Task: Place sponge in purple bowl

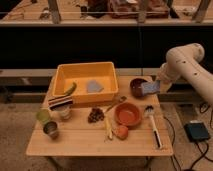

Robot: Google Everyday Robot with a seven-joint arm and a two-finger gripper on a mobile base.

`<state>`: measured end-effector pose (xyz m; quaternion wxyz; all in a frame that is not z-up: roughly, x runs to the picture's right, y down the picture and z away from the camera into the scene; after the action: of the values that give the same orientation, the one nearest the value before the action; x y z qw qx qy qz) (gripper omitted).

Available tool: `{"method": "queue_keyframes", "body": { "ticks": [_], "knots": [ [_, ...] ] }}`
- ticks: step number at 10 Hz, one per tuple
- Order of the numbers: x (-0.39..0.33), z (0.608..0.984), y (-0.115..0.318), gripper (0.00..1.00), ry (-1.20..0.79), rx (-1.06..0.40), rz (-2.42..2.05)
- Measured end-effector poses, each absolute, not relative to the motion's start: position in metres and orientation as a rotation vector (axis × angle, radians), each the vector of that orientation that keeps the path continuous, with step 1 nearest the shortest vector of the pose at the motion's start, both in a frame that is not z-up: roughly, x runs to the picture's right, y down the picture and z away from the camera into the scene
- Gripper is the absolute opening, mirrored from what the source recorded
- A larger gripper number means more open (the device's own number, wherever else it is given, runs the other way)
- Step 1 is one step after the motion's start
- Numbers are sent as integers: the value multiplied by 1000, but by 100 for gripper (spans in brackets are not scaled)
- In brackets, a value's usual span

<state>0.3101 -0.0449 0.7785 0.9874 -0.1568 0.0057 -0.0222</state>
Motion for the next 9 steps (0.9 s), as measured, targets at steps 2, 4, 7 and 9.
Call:
{"method": "queue_keyframes", "body": {
  "ticks": [2, 4, 7, 9],
  "knots": [
    [324, 787, -53, 0, 43, -302, 21],
    [341, 791, -59, 0, 43, -278, 140],
    [331, 803, -73, 0, 12, -248, 168],
    [324, 819, -85, 0, 20, -250, 158]
  ]
}}
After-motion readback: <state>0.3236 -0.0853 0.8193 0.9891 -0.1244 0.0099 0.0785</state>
